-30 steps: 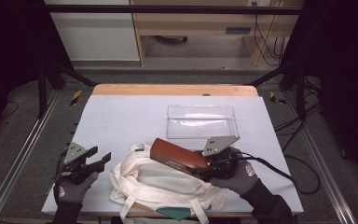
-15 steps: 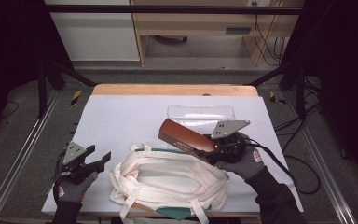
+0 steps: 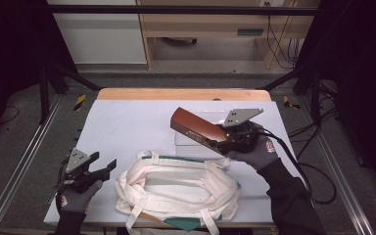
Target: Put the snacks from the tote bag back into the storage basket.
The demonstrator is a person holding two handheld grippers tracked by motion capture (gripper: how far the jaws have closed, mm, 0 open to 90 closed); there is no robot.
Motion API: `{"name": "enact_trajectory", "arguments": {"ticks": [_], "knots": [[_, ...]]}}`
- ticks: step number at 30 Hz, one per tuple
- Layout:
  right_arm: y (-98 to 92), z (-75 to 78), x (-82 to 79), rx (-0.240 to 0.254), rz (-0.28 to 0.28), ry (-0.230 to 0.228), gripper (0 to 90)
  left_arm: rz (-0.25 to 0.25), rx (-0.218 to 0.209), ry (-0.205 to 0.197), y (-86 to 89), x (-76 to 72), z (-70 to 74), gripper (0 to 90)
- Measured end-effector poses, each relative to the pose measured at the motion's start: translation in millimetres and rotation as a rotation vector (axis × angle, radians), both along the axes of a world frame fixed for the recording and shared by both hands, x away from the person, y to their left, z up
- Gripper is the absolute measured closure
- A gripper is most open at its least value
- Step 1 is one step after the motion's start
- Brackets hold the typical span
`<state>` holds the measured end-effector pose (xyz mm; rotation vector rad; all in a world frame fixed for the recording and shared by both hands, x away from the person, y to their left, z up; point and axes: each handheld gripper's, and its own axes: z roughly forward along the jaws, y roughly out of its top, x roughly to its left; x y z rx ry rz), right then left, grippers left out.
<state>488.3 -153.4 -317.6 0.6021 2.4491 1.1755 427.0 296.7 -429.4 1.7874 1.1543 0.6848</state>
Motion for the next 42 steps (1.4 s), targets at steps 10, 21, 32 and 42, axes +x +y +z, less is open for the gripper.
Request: {"name": "enact_trajectory", "arguments": {"ticks": [10, 21, 32, 42], "knots": [[-3.0, -9.5, 24.0, 0.006, -0.014, 0.024, 43.5, -0.001, -0.002, 0.002, 0.5, 0.4, -0.3, 27.9], [-10.3, -16.7, 48.6, 0.011, -0.029, 0.018, 43.5, 0.000, 0.001, 0.003, -0.1, 0.7, -0.6, 28.2], [-22.8, -24.5, 70.3, 0.009, -0.054, 0.030, 43.5, -0.005, 0.001, 0.005, -0.6, 1.6, -1.1, 28.3], [-24.6, -31.1, 82.8, -0.017, -0.056, 0.039, 43.4, -0.005, 0.003, 0.006, -0.4, 1.8, -1.2, 28.5]]}}
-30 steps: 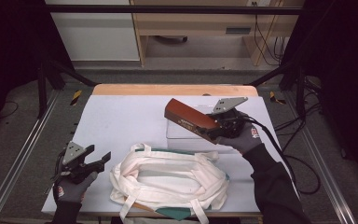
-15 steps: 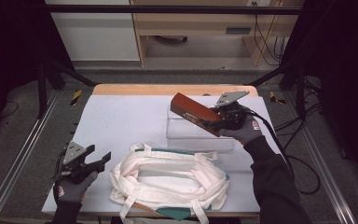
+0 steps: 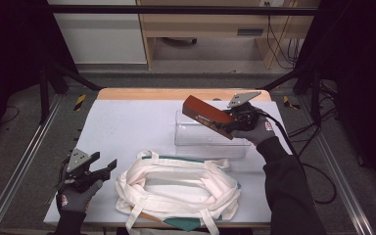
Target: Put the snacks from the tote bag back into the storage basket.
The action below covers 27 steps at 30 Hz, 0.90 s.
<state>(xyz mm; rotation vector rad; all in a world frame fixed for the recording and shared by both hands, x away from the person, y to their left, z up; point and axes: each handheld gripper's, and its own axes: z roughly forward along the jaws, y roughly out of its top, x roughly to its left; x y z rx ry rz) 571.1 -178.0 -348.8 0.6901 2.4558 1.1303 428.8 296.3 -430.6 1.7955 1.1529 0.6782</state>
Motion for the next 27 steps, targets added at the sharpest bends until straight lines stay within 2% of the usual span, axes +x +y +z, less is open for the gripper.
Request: {"name": "enact_trajectory", "arguments": {"ticks": [13, 27], "knots": [[-0.6, -19.0, 12.7, -0.004, -0.009, 0.021, 43.4, -0.003, 0.003, 0.002, 0.1, 0.2, -0.1, 28.9], [2.0, -32.7, 16.4, -0.024, 0.010, 0.037, 43.4, -0.005, 0.001, 0.003, -0.2, -0.1, 0.1, 29.2]]}}
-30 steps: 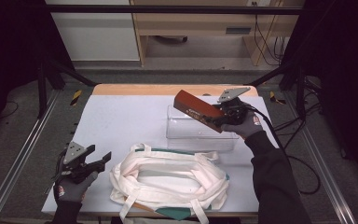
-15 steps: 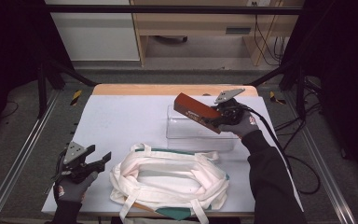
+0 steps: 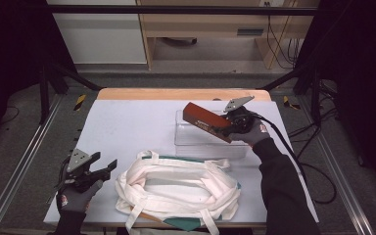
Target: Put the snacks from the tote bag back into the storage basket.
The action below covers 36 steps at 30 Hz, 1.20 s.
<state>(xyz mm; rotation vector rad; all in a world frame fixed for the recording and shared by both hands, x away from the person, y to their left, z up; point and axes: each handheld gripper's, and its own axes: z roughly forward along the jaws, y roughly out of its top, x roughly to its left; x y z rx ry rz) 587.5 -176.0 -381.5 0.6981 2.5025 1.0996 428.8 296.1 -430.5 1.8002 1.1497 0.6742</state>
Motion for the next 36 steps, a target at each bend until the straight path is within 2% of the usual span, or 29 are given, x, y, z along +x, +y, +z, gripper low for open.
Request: {"name": "enact_trajectory", "arguments": {"ticks": [3, 17, 30, 36], "knots": [[1.2, -1.4, 0.5, 0.001, 0.005, 0.004, 43.4, -0.001, 0.000, 0.001, 0.0, 0.1, 0.0, 29.2], [12.0, -19.0, 2.6, -0.051, 0.038, 0.033, 43.3, -0.003, 0.000, 0.002, 0.3, 0.1, 0.0, 29.5], [13.2, -33.8, 5.3, -0.067, 0.027, 0.081, 43.3, -0.004, 0.003, 0.003, 0.0, 0.2, -0.3, 29.8], [15.3, -39.6, 5.8, -0.097, 0.028, 0.083, 43.2, -0.005, 0.003, 0.004, 0.1, 0.2, -0.4, 29.9]]}}
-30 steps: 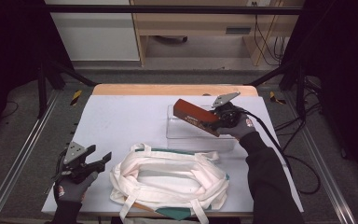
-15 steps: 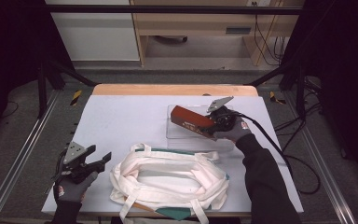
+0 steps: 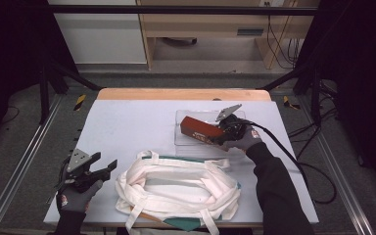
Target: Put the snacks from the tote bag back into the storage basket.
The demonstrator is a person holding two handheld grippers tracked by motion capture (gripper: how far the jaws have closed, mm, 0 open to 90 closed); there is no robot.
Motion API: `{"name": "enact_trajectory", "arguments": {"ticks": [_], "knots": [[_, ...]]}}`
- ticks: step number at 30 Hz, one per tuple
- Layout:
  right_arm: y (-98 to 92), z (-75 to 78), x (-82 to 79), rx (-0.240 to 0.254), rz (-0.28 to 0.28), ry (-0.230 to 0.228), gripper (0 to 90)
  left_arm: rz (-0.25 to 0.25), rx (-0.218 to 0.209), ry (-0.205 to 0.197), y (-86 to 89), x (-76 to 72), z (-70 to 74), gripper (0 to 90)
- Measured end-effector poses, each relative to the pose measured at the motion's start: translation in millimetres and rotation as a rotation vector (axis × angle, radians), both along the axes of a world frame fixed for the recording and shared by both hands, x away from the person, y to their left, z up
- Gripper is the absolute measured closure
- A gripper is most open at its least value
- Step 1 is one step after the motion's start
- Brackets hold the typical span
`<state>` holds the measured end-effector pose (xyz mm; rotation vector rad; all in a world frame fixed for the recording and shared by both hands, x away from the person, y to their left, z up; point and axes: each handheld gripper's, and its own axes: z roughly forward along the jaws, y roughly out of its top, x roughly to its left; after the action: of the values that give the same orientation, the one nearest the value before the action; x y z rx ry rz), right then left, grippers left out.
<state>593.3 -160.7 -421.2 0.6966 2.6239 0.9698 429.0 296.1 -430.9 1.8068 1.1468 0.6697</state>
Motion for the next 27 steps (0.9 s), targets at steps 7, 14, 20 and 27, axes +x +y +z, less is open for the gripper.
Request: {"name": "enact_trajectory", "arguments": {"ticks": [7, 14, 20, 27], "knots": [[1.9, -4.2, 0.9, -0.016, -0.003, 0.021, 43.1, -0.001, 0.000, 0.000, -0.4, 0.0, -0.1, 29.9], [2.9, -6.2, 1.5, -0.026, -0.013, 0.032, 41.9, -0.002, 0.002, 0.002, -0.7, 0.1, -0.3, 30.0], [2.8, -3.3, 0.2, -0.001, -0.028, 0.011, 38.0, -0.004, 0.002, 0.003, -0.9, 0.2, -0.3, 30.0], [-5.5, 13.7, -8.6, 0.079, -0.052, -0.049, 40.1, -0.005, 0.003, 0.002, -1.4, 0.0, -0.1, 30.1]]}}
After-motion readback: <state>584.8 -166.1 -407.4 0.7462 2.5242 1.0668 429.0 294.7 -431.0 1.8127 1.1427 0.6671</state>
